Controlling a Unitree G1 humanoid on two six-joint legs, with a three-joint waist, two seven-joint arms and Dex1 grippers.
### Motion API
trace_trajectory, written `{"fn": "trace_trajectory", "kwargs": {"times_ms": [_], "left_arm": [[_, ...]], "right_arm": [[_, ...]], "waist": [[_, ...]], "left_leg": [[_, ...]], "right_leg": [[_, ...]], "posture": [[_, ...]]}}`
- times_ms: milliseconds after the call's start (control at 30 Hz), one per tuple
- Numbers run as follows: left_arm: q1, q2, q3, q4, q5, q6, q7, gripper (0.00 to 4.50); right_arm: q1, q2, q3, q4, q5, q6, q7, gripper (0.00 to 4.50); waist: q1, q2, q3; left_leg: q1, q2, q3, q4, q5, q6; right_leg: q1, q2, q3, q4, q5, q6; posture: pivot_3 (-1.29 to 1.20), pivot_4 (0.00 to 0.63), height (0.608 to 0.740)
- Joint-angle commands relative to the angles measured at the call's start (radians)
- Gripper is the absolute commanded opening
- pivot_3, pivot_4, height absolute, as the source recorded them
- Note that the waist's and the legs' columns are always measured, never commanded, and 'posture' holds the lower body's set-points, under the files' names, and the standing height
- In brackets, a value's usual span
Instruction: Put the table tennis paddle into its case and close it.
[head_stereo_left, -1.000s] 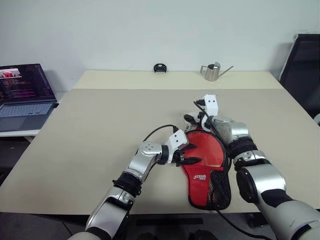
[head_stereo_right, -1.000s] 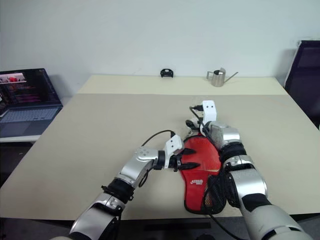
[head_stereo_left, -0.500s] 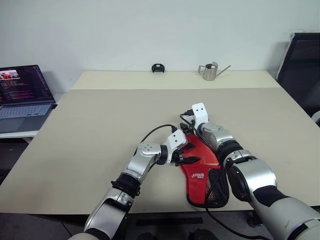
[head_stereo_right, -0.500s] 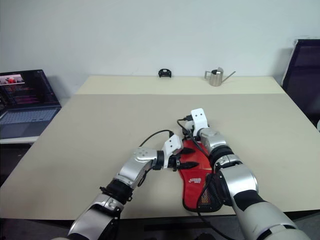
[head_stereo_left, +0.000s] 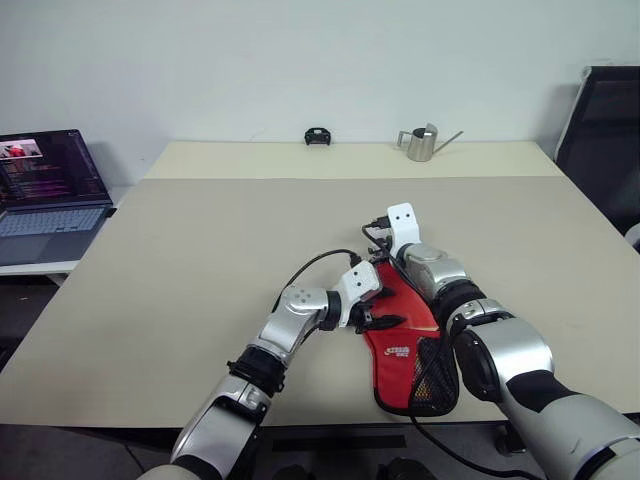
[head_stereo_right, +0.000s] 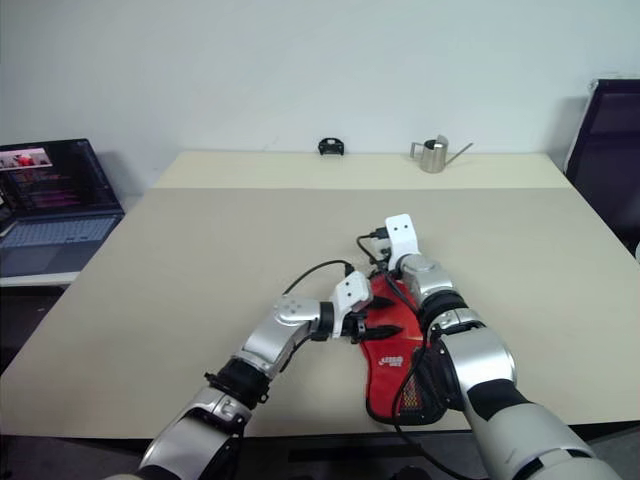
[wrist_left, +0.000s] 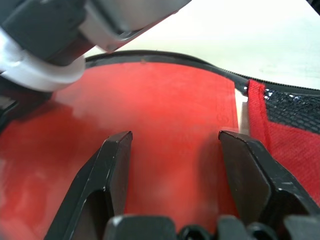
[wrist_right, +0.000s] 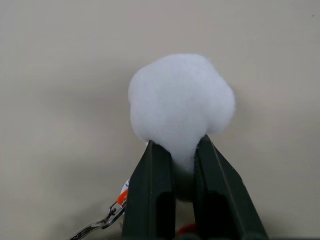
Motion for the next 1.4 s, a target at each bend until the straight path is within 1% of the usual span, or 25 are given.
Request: {"fn": "trace_trajectory", "kwargs": {"times_ms": [33, 333, 700, 900, 1067, 1267, 1300, 1400], "left_arm": [[-0.012, -0.011, -0.045, 0.074, 0.054, -0.024, 0.019, 3.01], [-0.038, -0.015, -0.069, 0.187, 0.088, -0.09, 0.022, 3.01], [-0.025, -0.001, -0.062, 0.242, 0.082, -0.103, 0.009, 3.01], [-0.028, -0.002, -0.064, 0.264, 0.082, -0.109, 0.006, 3.01], [-0.032, -0.005, -0.064, 0.279, 0.084, -0.115, 0.005, 3.01], [-0.04, -0.017, -0.066, 0.299, 0.086, -0.119, 0.007, 3.01], [-0.042, -0.019, -0.066, 0.304, 0.087, -0.12, 0.007, 3.01], [-0.054, -0.028, -0.07, 0.327, 0.091, -0.13, 0.007, 3.01]], "right_arm": [[-0.021, -0.004, -0.025, -0.02, 0.012, -0.011, -0.009, 0.08], [-0.015, -0.026, -0.048, -0.051, 0.02, 0.005, -0.004, 0.07], [0.033, -0.16, -0.072, -0.148, 0.045, 0.075, 0.005, 0.07], [0.115, -0.202, -0.073, -0.247, 0.045, 0.131, 0.011, 0.07], [0.244, -0.244, -0.072, -0.439, 0.047, 0.236, 0.028, 0.07], [0.46, -0.334, -0.084, -0.835, 0.059, 0.461, 0.075, 0.07], [0.485, -0.346, -0.088, -0.887, 0.065, 0.492, 0.078, 0.07], [0.565, -0.386, -0.103, -1.05, 0.085, 0.591, 0.092, 0.07]], "waist": [[0.0, 0.0, 0.0], [0.001, 0.0, -0.002], [0.002, 0.0, -0.002], [0.001, 0.0, -0.004], [0.004, 0.001, -0.006], [0.011, 0.001, -0.006], [0.009, 0.001, -0.006], [0.01, 0.002, -0.006]], "left_leg": [[0.0, 0.0, 0.0, 0.0, 0.0, 0.0], [0.0, 0.0, -0.001, 0.005, -0.001, 0.002], [0.0, 0.0, -0.002, 0.01, -0.002, 0.004], [0.0, 0.0, -0.002, 0.011, -0.002, 0.004], [0.0, 0.0, -0.003, 0.011, -0.001, 0.005], [0.001, -0.001, -0.005, 0.01, -0.002, 0.005], [0.002, -0.001, -0.005, 0.01, -0.002, 0.005], [0.011, -0.001, -0.006, 0.009, -0.003, 0.007]], "right_leg": [[0.0, 0.0, 0.0, 0.0, 0.0, 0.0], [0.002, 0.0, -0.001, 0.002, 0.0, 0.0], [0.003, 0.0, -0.002, 0.007, 0.001, -0.001], [0.003, 0.0, -0.001, 0.008, 0.001, -0.001], [0.003, 0.0, -0.002, 0.008, 0.001, -0.001], [0.007, 0.0, -0.004, 0.005, 0.001, -0.001], [0.008, 0.0, -0.004, 0.003, 0.001, -0.001], [0.018, 0.001, -0.005, 0.0, 0.0, -0.001]], "posture": [[0.0, 0.15, 0.74], [0.0, 0.15, 0.74], [0.0, 0.15, 0.74], [0.0, 0.15, 0.74], [0.0, 0.15, 0.74], [0.0, 0.15, 0.74], [0.0, 0.15, 0.74], [0.0, 0.15, 0.74]]}}
